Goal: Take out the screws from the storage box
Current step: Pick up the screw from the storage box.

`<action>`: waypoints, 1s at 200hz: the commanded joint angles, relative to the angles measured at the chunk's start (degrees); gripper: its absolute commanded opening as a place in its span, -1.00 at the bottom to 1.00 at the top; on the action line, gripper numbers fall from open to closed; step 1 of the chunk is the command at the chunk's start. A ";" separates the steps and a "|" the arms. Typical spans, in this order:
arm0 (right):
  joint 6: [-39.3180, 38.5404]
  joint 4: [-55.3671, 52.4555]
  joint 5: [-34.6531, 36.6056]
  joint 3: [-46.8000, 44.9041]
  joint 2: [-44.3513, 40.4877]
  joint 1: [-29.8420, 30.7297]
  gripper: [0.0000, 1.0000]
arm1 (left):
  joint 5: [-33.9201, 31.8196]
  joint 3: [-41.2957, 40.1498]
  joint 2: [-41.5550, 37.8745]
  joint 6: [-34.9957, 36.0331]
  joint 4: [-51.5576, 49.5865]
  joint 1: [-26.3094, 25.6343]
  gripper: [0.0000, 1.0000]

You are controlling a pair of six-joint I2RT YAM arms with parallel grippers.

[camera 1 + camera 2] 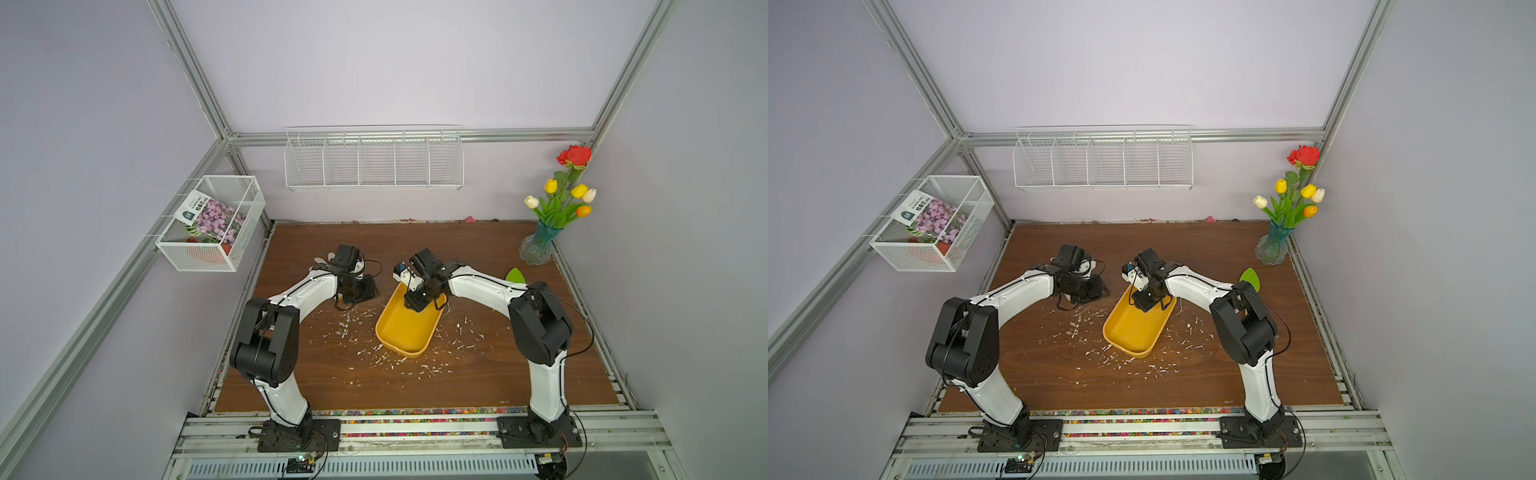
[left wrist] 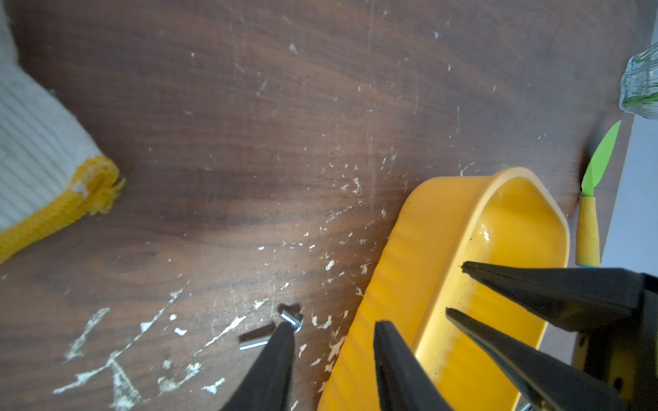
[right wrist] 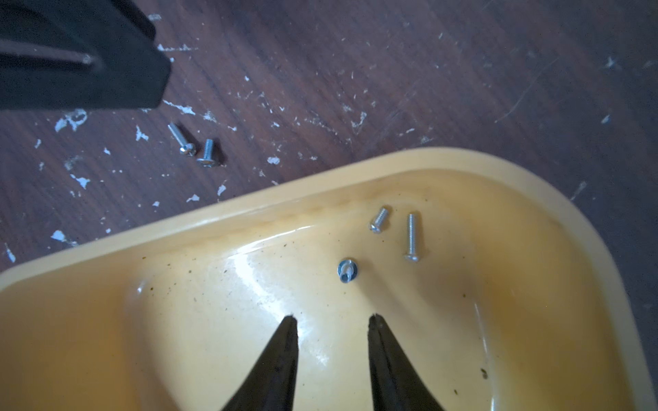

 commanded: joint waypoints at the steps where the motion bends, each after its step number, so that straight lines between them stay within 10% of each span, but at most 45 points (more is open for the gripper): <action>1: -0.43 -0.86 1.07 1.37 2.47 0.54 -0.23 | -0.39 -0.84 -1.57 0.69 0.64 0.49 -0.17; 200: -2.75 -1.36 1.51 4.98 7.93 0.89 -0.70 | 0.00 -1.59 -0.77 0.49 1.02 0.89 -0.17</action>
